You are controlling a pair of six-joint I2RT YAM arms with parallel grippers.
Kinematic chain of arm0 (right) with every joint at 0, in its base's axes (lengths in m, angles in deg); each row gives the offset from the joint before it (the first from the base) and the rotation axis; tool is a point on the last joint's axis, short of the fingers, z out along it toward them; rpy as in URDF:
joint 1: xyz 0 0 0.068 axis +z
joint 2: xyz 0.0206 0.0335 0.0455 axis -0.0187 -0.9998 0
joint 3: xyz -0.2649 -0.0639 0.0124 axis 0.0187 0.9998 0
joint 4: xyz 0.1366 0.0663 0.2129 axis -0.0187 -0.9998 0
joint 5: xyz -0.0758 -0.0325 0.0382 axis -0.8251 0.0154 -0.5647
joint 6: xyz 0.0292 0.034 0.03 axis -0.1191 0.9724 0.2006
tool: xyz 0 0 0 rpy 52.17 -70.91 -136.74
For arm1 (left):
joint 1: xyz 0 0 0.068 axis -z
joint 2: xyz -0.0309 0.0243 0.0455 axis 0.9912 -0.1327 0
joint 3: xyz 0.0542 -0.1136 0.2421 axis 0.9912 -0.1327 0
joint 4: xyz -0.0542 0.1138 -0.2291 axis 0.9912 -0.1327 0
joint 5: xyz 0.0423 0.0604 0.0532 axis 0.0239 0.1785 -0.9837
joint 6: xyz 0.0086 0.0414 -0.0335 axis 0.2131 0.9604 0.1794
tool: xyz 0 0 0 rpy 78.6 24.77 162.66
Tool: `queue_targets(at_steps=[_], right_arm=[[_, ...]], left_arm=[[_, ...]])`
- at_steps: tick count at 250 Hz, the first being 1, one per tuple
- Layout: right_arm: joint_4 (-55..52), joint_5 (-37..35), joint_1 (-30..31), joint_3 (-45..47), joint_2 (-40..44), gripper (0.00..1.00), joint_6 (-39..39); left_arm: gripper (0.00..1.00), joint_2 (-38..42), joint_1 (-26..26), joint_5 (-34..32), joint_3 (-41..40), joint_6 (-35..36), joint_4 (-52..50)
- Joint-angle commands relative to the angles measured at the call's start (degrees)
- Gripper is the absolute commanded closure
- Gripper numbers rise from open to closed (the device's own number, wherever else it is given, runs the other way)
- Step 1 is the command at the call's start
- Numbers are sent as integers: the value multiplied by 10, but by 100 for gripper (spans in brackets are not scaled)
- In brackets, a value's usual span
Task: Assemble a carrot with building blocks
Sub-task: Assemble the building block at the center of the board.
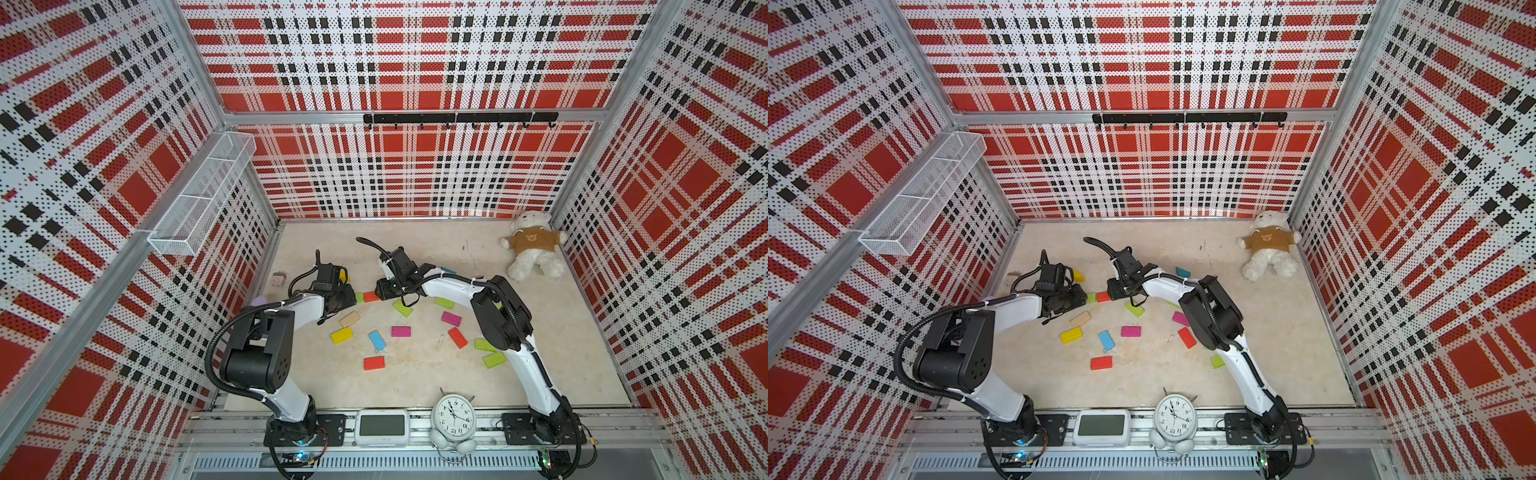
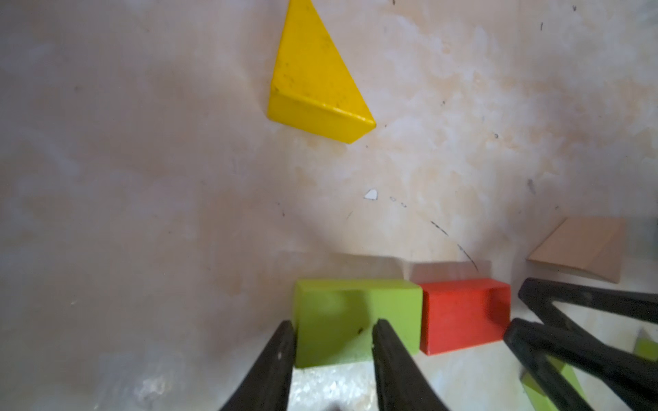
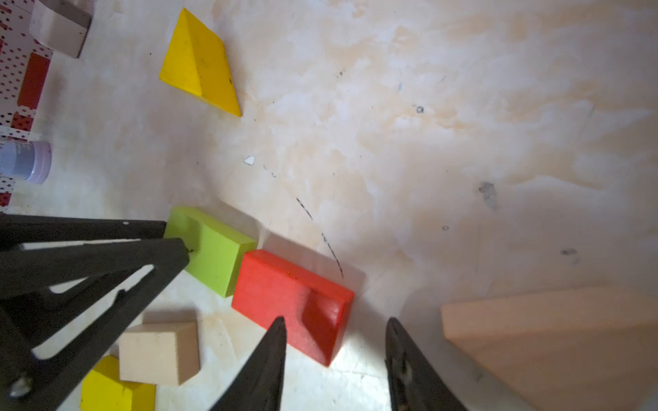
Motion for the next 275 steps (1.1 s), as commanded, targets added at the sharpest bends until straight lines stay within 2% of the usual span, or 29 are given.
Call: queue_targets(at_steps=[1,275], right_arm=[[16,9,3,-18,-21,53,8],[48,45,13,11,-4,56,49]], left_arm=[[59,-11,5,4,17,3,13],[58,-32,15,6,30,13,15]])
